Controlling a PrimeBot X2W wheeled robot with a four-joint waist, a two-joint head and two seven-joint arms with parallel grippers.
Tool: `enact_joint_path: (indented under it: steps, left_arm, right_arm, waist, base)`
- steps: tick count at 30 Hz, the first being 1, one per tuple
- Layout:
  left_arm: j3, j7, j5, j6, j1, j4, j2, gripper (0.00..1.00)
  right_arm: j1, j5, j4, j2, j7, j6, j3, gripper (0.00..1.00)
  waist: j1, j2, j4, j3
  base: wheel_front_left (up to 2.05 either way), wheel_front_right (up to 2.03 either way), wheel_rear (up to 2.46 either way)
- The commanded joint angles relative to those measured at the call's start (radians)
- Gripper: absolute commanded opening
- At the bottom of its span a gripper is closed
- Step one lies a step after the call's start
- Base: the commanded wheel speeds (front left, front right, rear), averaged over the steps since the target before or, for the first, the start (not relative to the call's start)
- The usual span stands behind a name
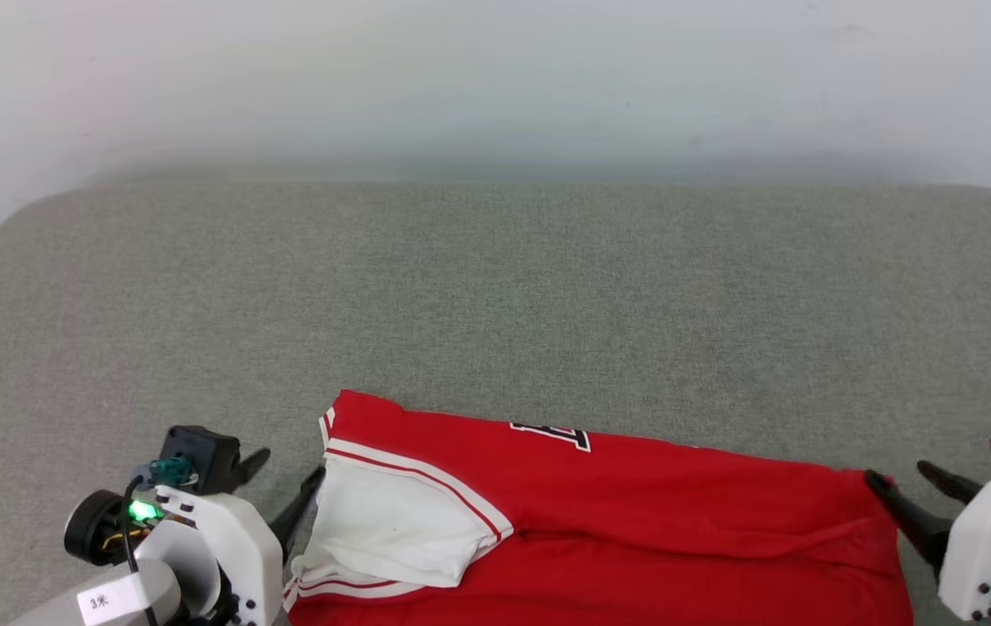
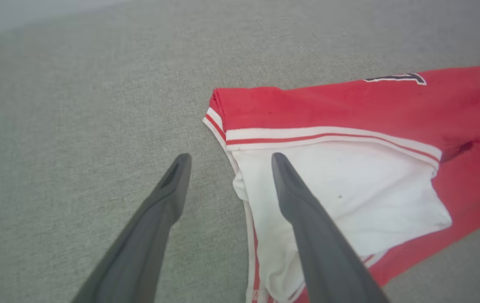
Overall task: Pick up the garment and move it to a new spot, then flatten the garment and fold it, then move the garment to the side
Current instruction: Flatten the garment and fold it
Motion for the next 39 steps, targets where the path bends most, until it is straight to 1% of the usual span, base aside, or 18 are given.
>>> enact_joint_path:
  steps: [1,4,7,9,13,16,19,21,22,24,27,30,35,39]
  left_arm:
    - [0.006,-0.012,0.007,0.009,0.012,-0.003,-0.004,1.00]
    - [0.039,-0.069,0.033,0.072,0.023,-0.016,-0.012,1.00]
    - [0.101,-0.097,0.056,0.131,0.047,-0.040,-0.026,1.00]
    - [0.148,-0.102,0.100,0.172,0.062,-0.061,-0.035,1.00]
    - [0.294,-0.103,0.232,0.246,0.133,-0.117,-0.068,1.00]
    - [0.392,-0.104,0.339,0.279,0.191,-0.155,-0.098,1.00]
    - [0.488,-0.103,0.437,0.296,0.257,-0.192,-0.138,1.00]
    - [0.547,-0.103,0.495,0.300,0.297,-0.212,-0.167,1.00]
    - [0.625,-0.103,0.573,0.291,0.352,-0.236,-0.217,1.00]
    - [0.675,-0.103,0.619,0.284,0.386,-0.244,-0.250,1.00]
    - [0.730,-0.103,0.685,0.263,0.429,-0.252,-0.298,1.00]
    - [0.791,-0.103,0.733,0.231,0.462,-0.255,-0.349,1.00]
    - [0.873,-0.103,0.808,0.177,0.506,-0.242,-0.424,1.00]
    - [0.927,-0.103,0.868,0.139,0.527,-0.228,-0.473,1.00]
  right_arm:
    - [0.014,-0.007,-0.006,-0.002,-0.002,-0.001,-0.003,1.00]
    - [0.029,-0.024,-0.028,-0.021,0.022,-0.001,-0.036,1.00]
    - [0.044,-0.039,-0.047,-0.037,0.065,-0.001,-0.061,1.00]
    - [0.055,-0.045,-0.057,-0.047,0.106,-0.001,-0.074,1.00]
    - [0.070,-0.043,-0.075,-0.066,0.199,-0.001,-0.090,1.00]
    - [0.077,-0.041,-0.076,-0.066,0.266,-0.001,-0.101,1.00]
    - [0.069,-0.036,-0.067,-0.051,0.314,-0.001,-0.113,1.00]
    - [0.065,-0.043,-0.055,-0.040,0.338,-0.001,-0.119,1.00]
    - [0.061,-0.051,-0.037,-0.023,0.361,-0.001,-0.122,1.00]
    - [0.059,-0.059,-0.021,-0.012,0.371,-0.001,-0.121,1.00]
    - [0.061,-0.068,0.001,0.003,0.370,-0.001,-0.122,1.00]
    - [0.063,-0.075,0.028,0.017,0.367,-0.001,-0.115,1.00]
    - [0.087,-0.074,0.067,0.037,0.380,0.000,-0.062,1.00]
    - [0.097,-0.070,0.096,0.049,0.362,0.001,-0.014,1.00]
  waist:
    - [0.0001,0.0000,0.002,-0.004]
    - [0.0001,0.0000,0.009,-0.012]
    - [0.0001,0.0000,0.016,-0.014]
    - [0.0001,0.0000,0.023,-0.013]
    - [0.0001,0.0000,0.036,-0.009]
    - [0.0001,0.0000,0.046,-0.004]
    - [0.0001,0.0000,0.059,0.004]
    - [0.0001,0.0000,0.070,0.010]
    - [0.0001,0.0000,0.086,0.022]
    - [0.0001,0.0000,0.097,0.030]
    - [0.0001,0.0000,0.115,0.043]
    - [0.0001,0.0000,0.127,0.055]
    - [0.0001,0.0000,0.135,0.067]
    - [0.0001,0.0000,0.135,0.072]
  base:
    - [0.00,0.00,0.00]
    - [0.00,0.00,0.00]
    - [0.00,0.00,0.00]
    - [0.00,0.00,0.00]
    - [0.00,0.00,0.00]
    - [0.00,0.00,0.00]
    - [0.00,0.00,0.00]
    - [0.00,0.00,0.00]
    - [0.00,0.00,0.00]
    - [0.00,0.00,0.00]
    - [0.00,0.00,0.00]
    - [0.00,0.00,0.00]
    - [0.00,0.00,0.00]
    - [0.00,0.00,0.00]
